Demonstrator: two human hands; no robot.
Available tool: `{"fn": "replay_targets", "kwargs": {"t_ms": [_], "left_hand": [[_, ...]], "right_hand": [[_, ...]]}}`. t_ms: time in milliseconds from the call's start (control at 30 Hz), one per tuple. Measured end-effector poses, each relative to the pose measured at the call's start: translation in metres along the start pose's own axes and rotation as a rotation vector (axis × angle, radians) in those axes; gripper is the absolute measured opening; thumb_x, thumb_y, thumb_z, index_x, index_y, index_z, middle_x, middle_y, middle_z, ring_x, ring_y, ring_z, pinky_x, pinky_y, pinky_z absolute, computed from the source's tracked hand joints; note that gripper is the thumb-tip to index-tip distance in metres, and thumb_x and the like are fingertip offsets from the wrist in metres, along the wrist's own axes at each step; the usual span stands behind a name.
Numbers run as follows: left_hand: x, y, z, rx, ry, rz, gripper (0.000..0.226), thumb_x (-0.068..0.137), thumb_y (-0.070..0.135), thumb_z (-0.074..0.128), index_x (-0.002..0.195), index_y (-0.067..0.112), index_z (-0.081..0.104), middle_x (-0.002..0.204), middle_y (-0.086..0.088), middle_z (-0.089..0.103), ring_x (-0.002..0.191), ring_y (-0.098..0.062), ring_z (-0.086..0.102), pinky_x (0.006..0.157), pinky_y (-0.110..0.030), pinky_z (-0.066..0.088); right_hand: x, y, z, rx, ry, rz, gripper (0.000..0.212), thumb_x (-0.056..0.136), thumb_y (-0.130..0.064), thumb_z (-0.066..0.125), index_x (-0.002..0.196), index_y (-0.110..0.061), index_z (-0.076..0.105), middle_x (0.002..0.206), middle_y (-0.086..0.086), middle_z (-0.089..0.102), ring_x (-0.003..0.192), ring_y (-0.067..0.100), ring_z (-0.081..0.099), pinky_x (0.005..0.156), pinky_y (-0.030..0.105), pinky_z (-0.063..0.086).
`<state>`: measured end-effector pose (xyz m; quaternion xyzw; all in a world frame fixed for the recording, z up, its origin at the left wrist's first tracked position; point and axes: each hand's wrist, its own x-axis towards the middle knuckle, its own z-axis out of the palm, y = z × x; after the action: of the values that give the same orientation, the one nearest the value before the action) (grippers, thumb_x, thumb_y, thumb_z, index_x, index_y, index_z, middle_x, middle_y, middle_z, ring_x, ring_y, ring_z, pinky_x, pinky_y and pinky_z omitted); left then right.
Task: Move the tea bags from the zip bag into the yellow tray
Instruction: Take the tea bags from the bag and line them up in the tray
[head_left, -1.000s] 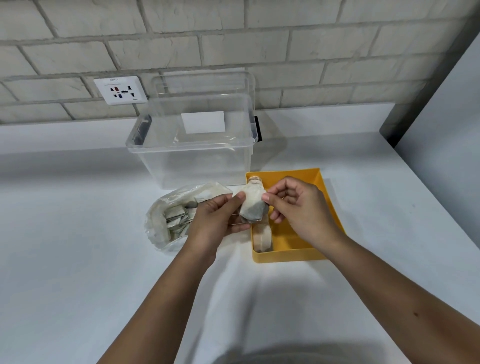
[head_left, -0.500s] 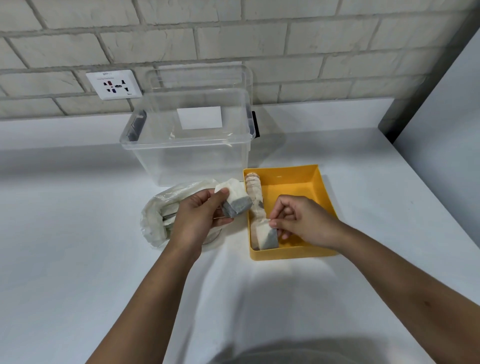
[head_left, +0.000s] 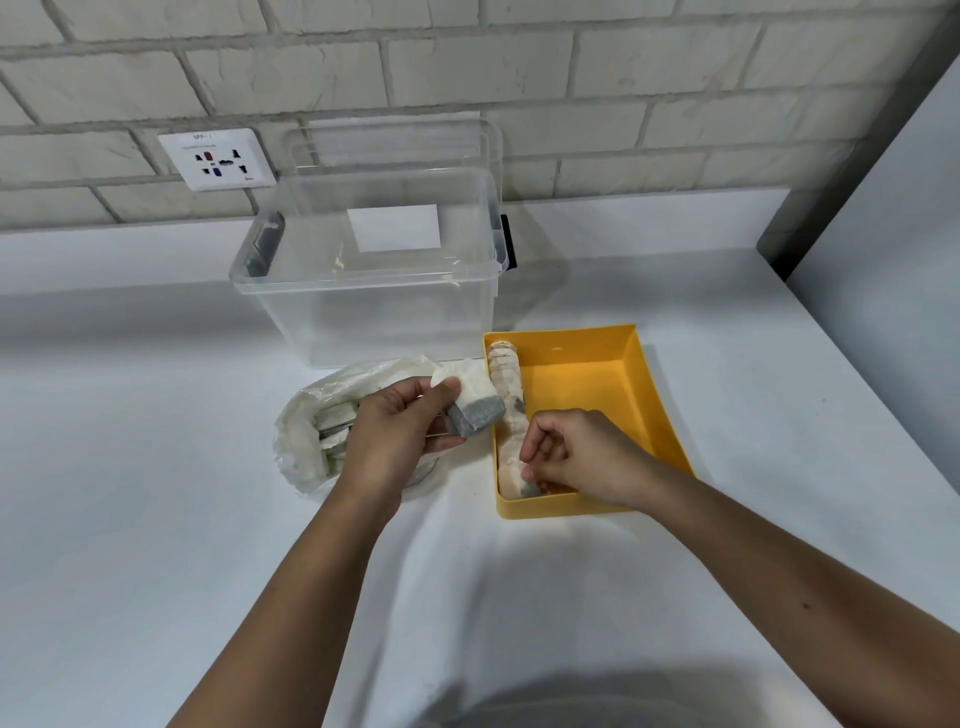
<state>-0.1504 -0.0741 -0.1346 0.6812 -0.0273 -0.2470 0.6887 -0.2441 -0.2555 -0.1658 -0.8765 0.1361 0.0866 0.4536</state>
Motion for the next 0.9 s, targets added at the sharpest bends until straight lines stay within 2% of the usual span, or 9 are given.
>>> {"fn": "replay_targets", "kwargs": {"t_ms": [100, 200, 267, 333, 400, 500, 600, 733, 900], "left_hand": [[-0.001, -0.001, 0.001, 0.007, -0.014, 0.007, 0.022, 0.092, 0.015, 0.069, 0.098, -0.005, 0.071, 0.073, -0.005, 0.071, 0.063, -0.009, 0.069, 0.065, -0.023, 0.061], [-0.003, 0.0, 0.003, 0.016, -0.03, 0.015, 0.016, 0.091, 0.014, 0.069, 0.095, -0.001, 0.072, 0.068, 0.0, 0.071, 0.062, -0.007, 0.068, 0.065, -0.022, 0.061], [-0.004, 0.001, 0.005, 0.017, -0.051, 0.016, 0.012, 0.091, 0.013, 0.069, 0.093, 0.002, 0.071, 0.067, 0.001, 0.071, 0.061, -0.006, 0.068, 0.063, -0.021, 0.06], [-0.006, 0.002, 0.009, 0.012, -0.074, 0.014, 0.013, 0.091, 0.013, 0.069, 0.094, 0.001, 0.072, 0.072, -0.004, 0.071, 0.064, -0.009, 0.068, 0.061, -0.021, 0.059], [-0.007, 0.003, 0.013, 0.011, -0.098, 0.009, 0.012, 0.09, 0.014, 0.07, 0.094, 0.003, 0.073, 0.076, -0.007, 0.073, 0.066, -0.011, 0.069, 0.061, -0.02, 0.058], [-0.009, 0.006, 0.019, 0.012, -0.135, 0.003, 0.008, 0.09, 0.014, 0.069, 0.092, 0.008, 0.074, 0.075, -0.004, 0.075, 0.066, -0.01, 0.071, 0.059, -0.019, 0.057], [-0.008, 0.009, 0.021, 0.007, -0.14, -0.003, 0.006, 0.091, 0.012, 0.068, 0.087, 0.009, 0.073, 0.07, -0.001, 0.074, 0.064, -0.009, 0.071, 0.058, -0.019, 0.057], [-0.004, 0.012, 0.019, 0.005, -0.113, 0.011, 0.01, 0.091, 0.012, 0.068, 0.082, 0.009, 0.071, 0.07, -0.003, 0.073, 0.066, -0.01, 0.072, 0.059, -0.02, 0.057], [0.002, 0.014, 0.019, 0.027, -0.09, 0.027, 0.007, 0.092, 0.012, 0.068, 0.088, 0.009, 0.073, 0.074, -0.002, 0.076, 0.071, -0.012, 0.074, 0.061, -0.022, 0.059]], "right_hand": [[0.0, 0.0, -0.004, -0.063, 0.027, -0.02, 0.019, 0.075, -0.02, 0.083, 0.089, -0.02, 0.07, 0.081, -0.009, 0.068, 0.062, -0.01, 0.057, 0.057, 0.008, 0.041], [-0.002, -0.007, -0.015, -0.035, 0.126, -0.069, 0.014, 0.08, -0.026, 0.079, 0.089, -0.026, 0.069, 0.082, -0.014, 0.066, 0.061, -0.004, 0.058, 0.058, 0.009, 0.041], [-0.003, -0.018, -0.021, 0.078, 0.226, -0.126, 0.003, 0.087, -0.026, 0.071, 0.087, -0.028, 0.068, 0.082, -0.012, 0.068, 0.061, 0.003, 0.062, 0.06, 0.018, 0.048], [-0.004, -0.03, -0.023, 0.189, 0.299, -0.16, 0.005, 0.089, -0.03, 0.068, 0.087, -0.026, 0.069, 0.083, -0.005, 0.07, 0.059, 0.01, 0.064, 0.06, 0.029, 0.054], [-0.005, -0.037, -0.022, 0.187, 0.329, -0.172, 0.012, 0.085, -0.035, 0.072, 0.087, -0.023, 0.069, 0.083, -0.003, 0.07, 0.056, 0.009, 0.063, 0.061, 0.031, 0.053], [-0.005, -0.038, -0.021, 0.152, 0.383, -0.161, 0.012, 0.081, -0.028, 0.077, 0.081, -0.02, 0.068, 0.072, -0.005, 0.067, 0.052, 0.008, 0.06, 0.058, 0.03, 0.053], [-0.004, -0.034, -0.024, 0.238, 0.411, -0.138, 0.011, 0.081, -0.023, 0.078, 0.076, -0.022, 0.068, 0.062, -0.008, 0.063, 0.051, 0.01, 0.06, 0.051, 0.026, 0.052], [-0.002, -0.028, -0.038, 0.328, 0.407, -0.082, 0.007, 0.083, -0.017, 0.075, 0.085, -0.012, 0.07, 0.066, 0.001, 0.067, 0.054, 0.013, 0.062, 0.054, 0.028, 0.056], [0.015, -0.011, -0.053, 0.411, 0.431, 0.011, 0.011, 0.086, -0.011, 0.071, 0.094, -0.004, 0.067, 0.072, 0.01, 0.068, 0.061, 0.02, 0.067, 0.062, 0.03, 0.059]]}}
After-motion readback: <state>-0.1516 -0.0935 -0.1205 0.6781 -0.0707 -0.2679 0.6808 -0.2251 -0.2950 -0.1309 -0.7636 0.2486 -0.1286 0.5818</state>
